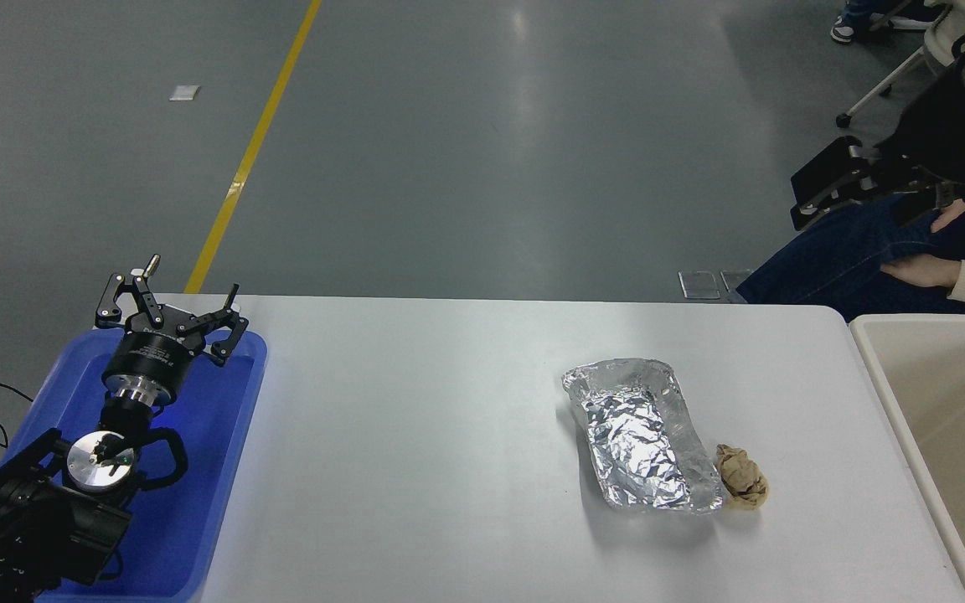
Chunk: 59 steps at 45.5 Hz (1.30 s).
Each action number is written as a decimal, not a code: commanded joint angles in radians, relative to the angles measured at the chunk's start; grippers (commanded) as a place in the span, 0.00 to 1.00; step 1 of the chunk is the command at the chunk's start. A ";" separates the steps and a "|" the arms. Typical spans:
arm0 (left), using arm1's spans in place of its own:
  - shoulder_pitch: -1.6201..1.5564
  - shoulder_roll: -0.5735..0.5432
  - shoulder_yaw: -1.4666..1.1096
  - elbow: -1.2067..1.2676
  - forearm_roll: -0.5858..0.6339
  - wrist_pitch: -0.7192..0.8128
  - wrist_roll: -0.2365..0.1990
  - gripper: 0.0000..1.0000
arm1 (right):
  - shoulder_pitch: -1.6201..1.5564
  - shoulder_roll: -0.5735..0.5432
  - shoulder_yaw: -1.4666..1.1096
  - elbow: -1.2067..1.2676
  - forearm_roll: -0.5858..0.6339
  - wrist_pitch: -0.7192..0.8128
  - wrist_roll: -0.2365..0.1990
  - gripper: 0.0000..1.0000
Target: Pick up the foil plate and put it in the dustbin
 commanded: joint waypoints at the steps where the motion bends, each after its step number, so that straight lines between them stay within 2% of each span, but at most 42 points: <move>1: 0.000 0.000 0.000 0.000 0.000 0.000 0.000 1.00 | -0.005 0.001 0.001 0.000 0.000 0.000 0.000 1.00; 37: 0.000 0.000 0.000 0.000 0.000 0.000 0.000 1.00 | -0.089 0.009 0.016 0.000 0.002 0.000 0.000 1.00; 56: 0.000 0.000 0.000 0.000 0.000 0.000 0.000 1.00 | -0.378 0.022 0.177 -0.040 -0.009 0.000 -0.003 1.00; 59: -0.001 0.000 0.000 0.000 0.000 0.000 0.000 1.00 | -0.410 0.038 0.190 -0.040 -0.012 -0.041 -0.003 1.00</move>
